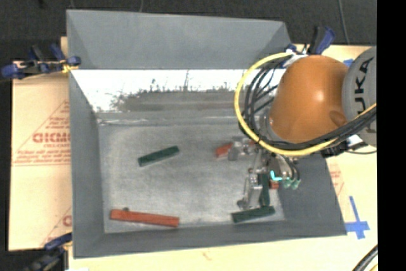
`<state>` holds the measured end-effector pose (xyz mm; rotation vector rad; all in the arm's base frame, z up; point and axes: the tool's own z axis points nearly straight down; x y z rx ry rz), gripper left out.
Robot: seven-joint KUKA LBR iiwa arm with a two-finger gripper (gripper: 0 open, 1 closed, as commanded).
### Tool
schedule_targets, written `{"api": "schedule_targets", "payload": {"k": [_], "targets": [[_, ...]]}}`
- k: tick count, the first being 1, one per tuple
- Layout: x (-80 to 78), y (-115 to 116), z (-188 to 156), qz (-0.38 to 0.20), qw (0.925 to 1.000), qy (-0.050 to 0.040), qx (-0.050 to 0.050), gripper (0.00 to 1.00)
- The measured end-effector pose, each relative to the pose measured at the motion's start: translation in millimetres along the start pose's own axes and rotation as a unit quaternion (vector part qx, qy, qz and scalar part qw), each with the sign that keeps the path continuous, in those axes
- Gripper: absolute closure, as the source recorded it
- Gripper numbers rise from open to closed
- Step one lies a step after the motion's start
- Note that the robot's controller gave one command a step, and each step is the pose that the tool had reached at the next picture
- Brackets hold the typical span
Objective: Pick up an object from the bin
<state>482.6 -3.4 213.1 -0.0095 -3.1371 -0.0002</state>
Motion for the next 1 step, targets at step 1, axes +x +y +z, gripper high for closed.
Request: {"api": "schedule_targets", "payload": {"k": [1], "targets": [[-11.7, -69.2, 49.1, -0.224, 0.9747, -0.0017, 0.002, 0.0]]}}
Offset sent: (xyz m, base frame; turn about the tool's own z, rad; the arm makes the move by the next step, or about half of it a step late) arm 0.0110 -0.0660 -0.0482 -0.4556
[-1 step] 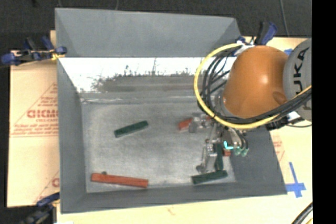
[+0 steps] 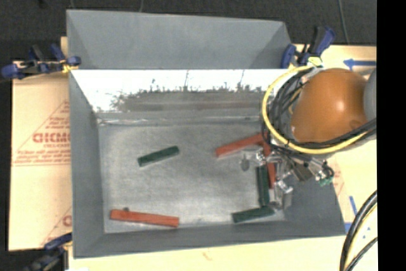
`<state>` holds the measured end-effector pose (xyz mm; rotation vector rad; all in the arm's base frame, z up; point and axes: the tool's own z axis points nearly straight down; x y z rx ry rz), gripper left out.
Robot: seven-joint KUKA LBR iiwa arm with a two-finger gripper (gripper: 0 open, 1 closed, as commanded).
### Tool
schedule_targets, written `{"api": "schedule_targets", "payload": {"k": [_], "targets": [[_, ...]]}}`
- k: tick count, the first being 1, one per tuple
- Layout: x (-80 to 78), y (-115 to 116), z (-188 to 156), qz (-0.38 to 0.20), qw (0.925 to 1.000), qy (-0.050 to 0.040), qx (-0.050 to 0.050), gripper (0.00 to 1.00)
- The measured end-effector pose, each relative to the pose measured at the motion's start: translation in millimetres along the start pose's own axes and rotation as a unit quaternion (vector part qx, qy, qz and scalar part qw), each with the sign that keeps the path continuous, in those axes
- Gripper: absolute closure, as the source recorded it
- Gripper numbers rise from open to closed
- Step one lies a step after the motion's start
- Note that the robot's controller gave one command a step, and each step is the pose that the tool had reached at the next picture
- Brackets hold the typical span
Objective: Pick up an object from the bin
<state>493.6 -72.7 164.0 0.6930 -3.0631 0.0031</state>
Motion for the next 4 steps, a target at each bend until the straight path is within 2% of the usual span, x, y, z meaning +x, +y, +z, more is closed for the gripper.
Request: {"api": "schedule_targets", "payload": {"k": [1, 2, 3, 4], "targets": [[11.6, -28.7, 67.3, -0.122, 0.9925, 0.0002, -0.001, 0.0], [18.1, 11.4, 93.9, -0.358, 0.9338, -0.0008, 0.0, 0.0], [14.4, 7.4, 89.7, -0.356, 0.9346, -0.0048, 0.006, 1.0], [6.8, -13.8, 87.8, -0.649, 0.761, -0.0063, 0.01, 1.0]]}}
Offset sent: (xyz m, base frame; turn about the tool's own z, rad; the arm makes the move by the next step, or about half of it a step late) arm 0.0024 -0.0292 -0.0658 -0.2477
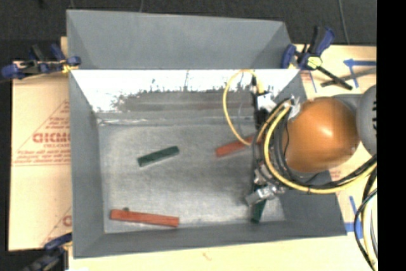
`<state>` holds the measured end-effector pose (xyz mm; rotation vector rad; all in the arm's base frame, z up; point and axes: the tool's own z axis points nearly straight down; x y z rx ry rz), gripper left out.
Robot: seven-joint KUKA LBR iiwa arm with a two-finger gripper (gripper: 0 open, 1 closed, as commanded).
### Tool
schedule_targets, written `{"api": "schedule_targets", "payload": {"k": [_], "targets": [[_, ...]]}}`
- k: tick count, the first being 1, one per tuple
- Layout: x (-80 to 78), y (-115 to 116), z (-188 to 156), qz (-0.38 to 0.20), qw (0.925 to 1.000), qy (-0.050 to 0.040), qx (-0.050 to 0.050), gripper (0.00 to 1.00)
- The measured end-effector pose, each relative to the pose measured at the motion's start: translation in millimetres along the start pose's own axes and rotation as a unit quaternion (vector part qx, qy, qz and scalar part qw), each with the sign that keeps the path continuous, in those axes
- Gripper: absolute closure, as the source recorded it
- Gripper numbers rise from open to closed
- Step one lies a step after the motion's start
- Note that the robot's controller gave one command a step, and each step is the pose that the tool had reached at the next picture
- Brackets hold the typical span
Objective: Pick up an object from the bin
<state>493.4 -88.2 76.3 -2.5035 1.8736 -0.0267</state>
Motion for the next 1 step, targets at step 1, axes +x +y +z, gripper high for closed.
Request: {"api": "schedule_targets", "payload": {"k": [1], "targets": [[5.9, -33.0, -155.0, 0.007, 1.0, -0.0008, -0.006, 1.0]]}}
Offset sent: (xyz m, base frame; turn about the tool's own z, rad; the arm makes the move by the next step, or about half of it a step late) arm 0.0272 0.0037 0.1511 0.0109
